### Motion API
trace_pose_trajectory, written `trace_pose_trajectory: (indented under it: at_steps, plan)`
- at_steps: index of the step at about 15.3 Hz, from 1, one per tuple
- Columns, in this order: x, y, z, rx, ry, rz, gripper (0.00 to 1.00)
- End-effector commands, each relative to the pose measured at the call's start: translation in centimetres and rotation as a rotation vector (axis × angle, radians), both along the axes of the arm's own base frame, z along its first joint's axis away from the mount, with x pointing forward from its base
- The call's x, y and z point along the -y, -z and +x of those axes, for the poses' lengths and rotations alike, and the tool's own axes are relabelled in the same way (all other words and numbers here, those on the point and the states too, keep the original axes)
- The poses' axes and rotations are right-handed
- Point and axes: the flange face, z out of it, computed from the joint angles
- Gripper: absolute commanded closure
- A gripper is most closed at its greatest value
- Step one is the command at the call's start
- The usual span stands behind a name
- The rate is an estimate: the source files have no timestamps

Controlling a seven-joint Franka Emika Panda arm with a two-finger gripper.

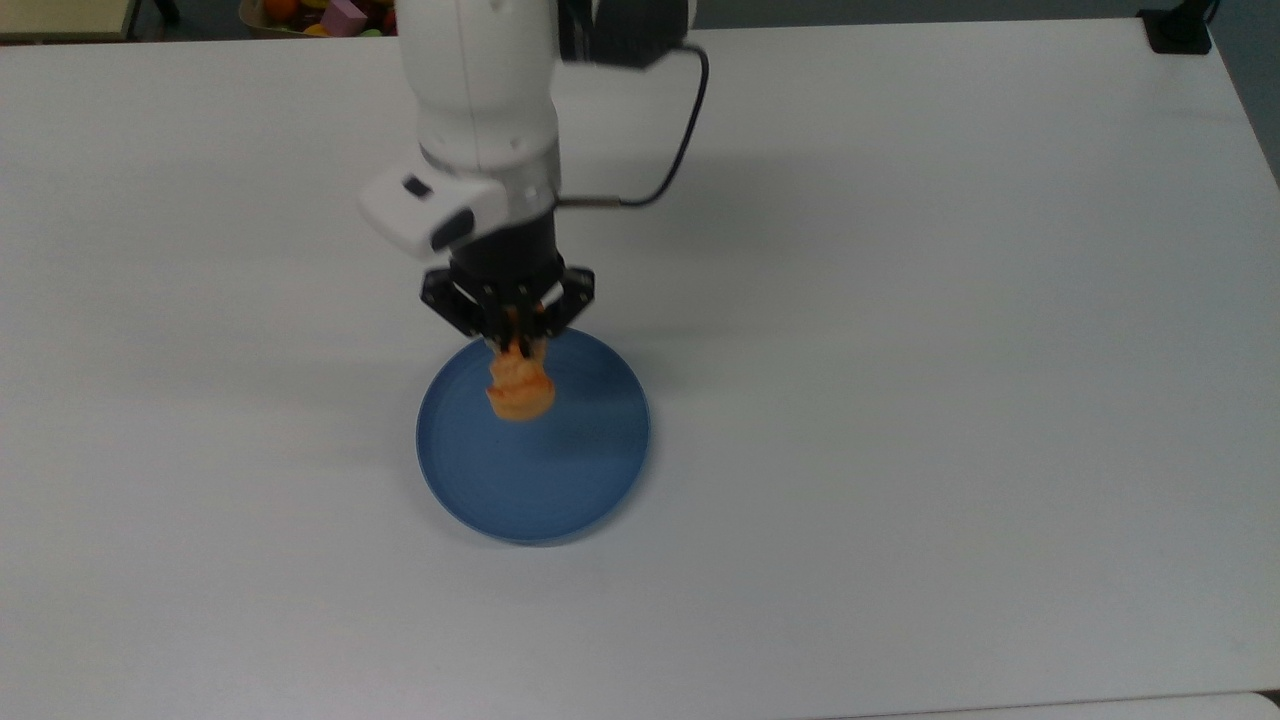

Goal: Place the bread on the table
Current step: 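Lift the bread roll off the plate and carry it away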

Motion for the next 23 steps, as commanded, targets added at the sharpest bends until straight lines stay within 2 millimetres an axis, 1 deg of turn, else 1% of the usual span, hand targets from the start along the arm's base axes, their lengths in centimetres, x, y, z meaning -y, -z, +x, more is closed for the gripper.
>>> trace_pose_trajectory:
  at_steps: [1, 3, 4, 5, 6, 7, 11, 14, 16, 17, 18, 20, 23]
  plan:
    - [3.5, -6.4, -4.9, -0.032, 0.063, 0.015, 0.93]
    - [5.1, -9.0, -7.2, -0.057, 0.083, 0.023, 0.92]
    - [5.6, -10.0, -8.3, -0.071, 0.091, 0.029, 0.91]
    - [6.8, -10.9, -9.9, -0.092, 0.101, 0.033, 0.89]
    - [7.5, -11.0, -11.3, -0.12, 0.109, 0.038, 0.86]
    - [7.6, -10.8, -12.1, -0.132, 0.108, 0.04, 0.86]
    - [7.9, -8.1, -15.7, -0.204, 0.064, 0.041, 0.84]
    - [8.7, -6.3, -17.4, -0.239, 0.067, 0.045, 0.84]
    - [8.7, -4.8, -18.0, -0.268, 0.067, 0.045, 0.84]
    - [8.6, -3.4, -18.4, -0.297, 0.067, 0.045, 0.84]
    - [8.6, -2.8, -18.6, -0.309, 0.067, 0.046, 0.84]
    - [8.6, -1.8, -18.7, -0.317, 0.075, 0.047, 0.84]
    - [7.9, 0.5, -18.5, -0.322, 0.069, 0.043, 0.82]
